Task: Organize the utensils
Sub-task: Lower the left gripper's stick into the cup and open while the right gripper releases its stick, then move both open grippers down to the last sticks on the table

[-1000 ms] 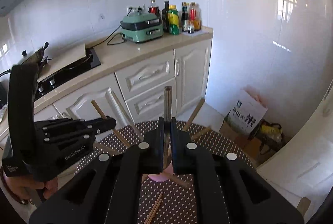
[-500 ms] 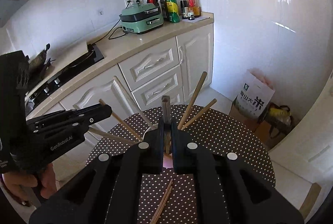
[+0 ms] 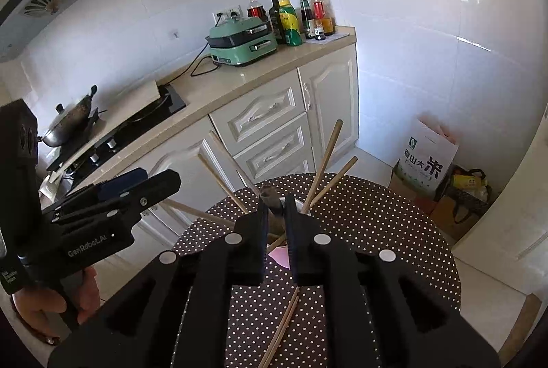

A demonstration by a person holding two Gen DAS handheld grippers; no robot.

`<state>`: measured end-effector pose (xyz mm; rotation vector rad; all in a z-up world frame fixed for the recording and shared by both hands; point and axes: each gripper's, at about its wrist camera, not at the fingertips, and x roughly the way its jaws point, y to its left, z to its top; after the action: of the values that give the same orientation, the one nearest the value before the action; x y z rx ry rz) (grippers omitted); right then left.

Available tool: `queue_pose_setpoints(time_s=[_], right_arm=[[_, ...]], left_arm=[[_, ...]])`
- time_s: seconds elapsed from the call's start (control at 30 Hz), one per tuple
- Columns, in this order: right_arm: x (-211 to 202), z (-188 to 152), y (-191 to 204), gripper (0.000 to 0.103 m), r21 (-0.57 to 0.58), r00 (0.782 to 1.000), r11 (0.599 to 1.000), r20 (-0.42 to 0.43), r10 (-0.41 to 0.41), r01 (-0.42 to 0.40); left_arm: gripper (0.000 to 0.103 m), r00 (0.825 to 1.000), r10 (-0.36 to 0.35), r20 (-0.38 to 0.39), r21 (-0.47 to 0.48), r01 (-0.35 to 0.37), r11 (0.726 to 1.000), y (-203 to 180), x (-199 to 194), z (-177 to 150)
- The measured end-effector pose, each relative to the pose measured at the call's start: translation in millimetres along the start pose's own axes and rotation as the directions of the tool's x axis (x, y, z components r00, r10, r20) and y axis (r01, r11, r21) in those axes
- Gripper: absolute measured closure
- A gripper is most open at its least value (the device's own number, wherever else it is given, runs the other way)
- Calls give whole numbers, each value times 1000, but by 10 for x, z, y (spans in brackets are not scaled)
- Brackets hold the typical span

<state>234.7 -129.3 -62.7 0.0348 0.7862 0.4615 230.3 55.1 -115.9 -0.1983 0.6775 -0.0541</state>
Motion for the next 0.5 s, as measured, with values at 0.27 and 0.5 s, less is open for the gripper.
queue_pose_setpoints(time_s=[0.27,0.5], right_arm=[[-9,-29,-12,88,1,1000,1000,-10,21,-21],[-243,-114,-112,86,62,999,997,18,35,-36]], left_arm=[[34,1000,27,-1,-11,-27,1000,-23,-101,-90],[32,998,62,4,-37,-62,997,19,-202,-206]])
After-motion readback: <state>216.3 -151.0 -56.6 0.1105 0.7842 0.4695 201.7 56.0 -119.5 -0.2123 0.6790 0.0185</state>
